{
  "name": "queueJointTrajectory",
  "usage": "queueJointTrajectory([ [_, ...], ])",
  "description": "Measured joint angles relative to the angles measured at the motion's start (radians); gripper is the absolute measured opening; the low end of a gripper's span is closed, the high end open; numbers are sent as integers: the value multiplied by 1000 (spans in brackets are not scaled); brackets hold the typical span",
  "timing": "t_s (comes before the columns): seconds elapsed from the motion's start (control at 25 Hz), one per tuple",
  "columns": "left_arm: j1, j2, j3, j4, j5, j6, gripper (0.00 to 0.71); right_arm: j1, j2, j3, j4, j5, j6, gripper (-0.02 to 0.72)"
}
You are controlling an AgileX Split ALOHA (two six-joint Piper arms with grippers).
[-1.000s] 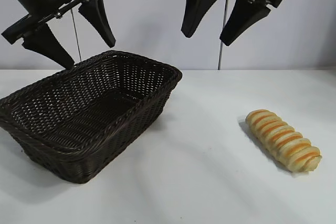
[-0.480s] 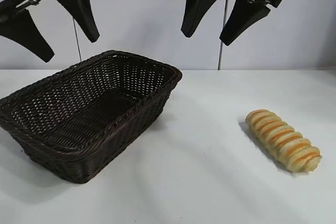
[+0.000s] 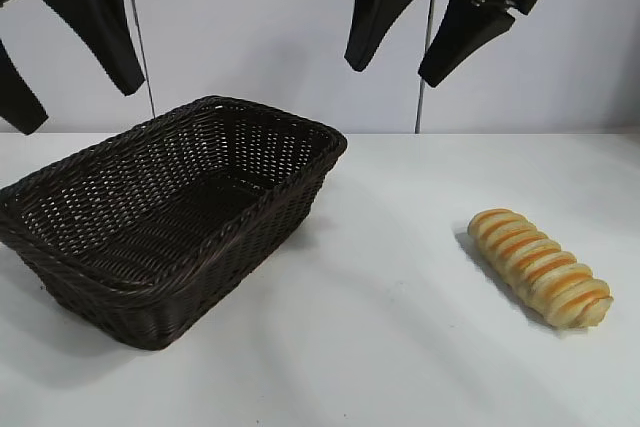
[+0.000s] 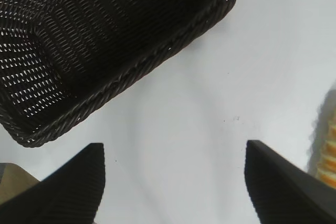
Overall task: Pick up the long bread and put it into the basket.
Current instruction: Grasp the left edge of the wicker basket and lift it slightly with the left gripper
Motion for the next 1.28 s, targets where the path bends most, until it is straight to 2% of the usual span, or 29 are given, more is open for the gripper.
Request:
queueJointTrajectory([
  [0.24, 0, 0, 81, 0, -156, -160, 562, 0, 0, 0, 0, 1, 0, 537],
  [0.44, 0, 0, 99, 14, -227, -271, 562, 0, 0, 0, 0, 1, 0, 537],
  [0.6, 0, 0, 99, 77, -222, -375, 562, 0, 0, 0, 0, 1, 0, 537],
  [0.88, 0, 0, 102, 225, -122, -550, 562, 0, 0, 0, 0, 13, 0, 537],
  [1.04, 0, 0, 120, 236, -124, -597, 562, 0, 0, 0, 0, 15, 0, 537],
  [1.28, 0, 0, 190, 230, -192, -683, 562, 0, 0, 0, 0, 15, 0, 537],
])
